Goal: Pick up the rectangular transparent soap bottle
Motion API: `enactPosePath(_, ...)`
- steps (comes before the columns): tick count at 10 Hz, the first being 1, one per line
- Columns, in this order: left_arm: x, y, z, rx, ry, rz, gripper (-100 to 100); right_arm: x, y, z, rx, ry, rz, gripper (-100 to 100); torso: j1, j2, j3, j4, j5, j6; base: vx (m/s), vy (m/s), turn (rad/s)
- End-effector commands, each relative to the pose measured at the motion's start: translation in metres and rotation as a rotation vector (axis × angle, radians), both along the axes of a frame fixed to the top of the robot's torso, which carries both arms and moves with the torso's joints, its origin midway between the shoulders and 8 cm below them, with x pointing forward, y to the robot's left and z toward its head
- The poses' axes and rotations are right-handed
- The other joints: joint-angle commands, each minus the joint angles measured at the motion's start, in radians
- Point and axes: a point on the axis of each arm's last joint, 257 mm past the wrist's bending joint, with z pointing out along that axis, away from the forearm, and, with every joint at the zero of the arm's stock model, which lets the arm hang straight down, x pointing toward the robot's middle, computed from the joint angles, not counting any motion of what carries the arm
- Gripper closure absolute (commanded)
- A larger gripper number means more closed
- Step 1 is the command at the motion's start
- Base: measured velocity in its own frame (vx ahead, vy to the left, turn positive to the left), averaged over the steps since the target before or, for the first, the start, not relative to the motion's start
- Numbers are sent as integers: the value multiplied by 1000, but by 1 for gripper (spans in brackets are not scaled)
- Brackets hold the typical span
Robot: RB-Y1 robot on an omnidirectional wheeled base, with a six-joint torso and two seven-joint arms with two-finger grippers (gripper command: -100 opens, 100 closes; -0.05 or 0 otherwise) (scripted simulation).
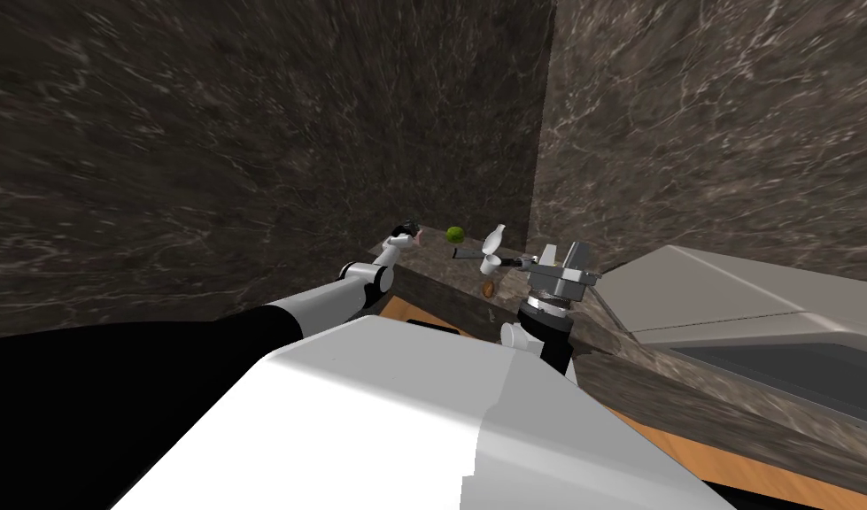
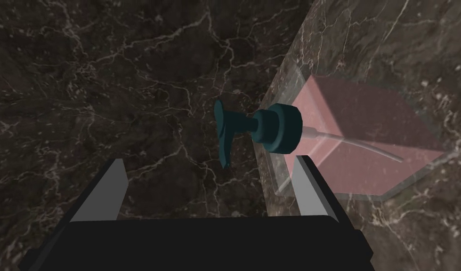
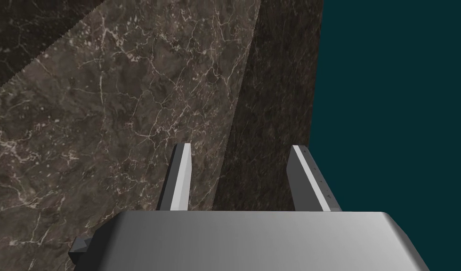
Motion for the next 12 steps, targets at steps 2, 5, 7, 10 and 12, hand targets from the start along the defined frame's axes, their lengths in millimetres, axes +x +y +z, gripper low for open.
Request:
enactPosePath(2,0,0,-1,-1,3,-1,0,0,0,0,0,0,0,0,0,1,0,0,0,0,3,3,-1)
enactPosePath(5,-18,58,-48,-38,84,86,-100,0,0,0,0,0,0,0,-1,4,2,1,0,1,-40,3,-301)
enactPosePath(7,-24,72,-48,-38,76,105,-100,0,0,0,0,0,0,0,0,2,1,1,0,-1,-2,3,14)
enactPosePath(10,-19,72,-26,-33,33,102,-100,0,0,0,0,0,0,0,0,1,1,0,0,0,2,0,2)
enactPosePath(12,-44,139,-48,-32,61,193,-100,0,0,0,0,0,0,0,-1,4,2,0,0,1,-51,-2,-415)
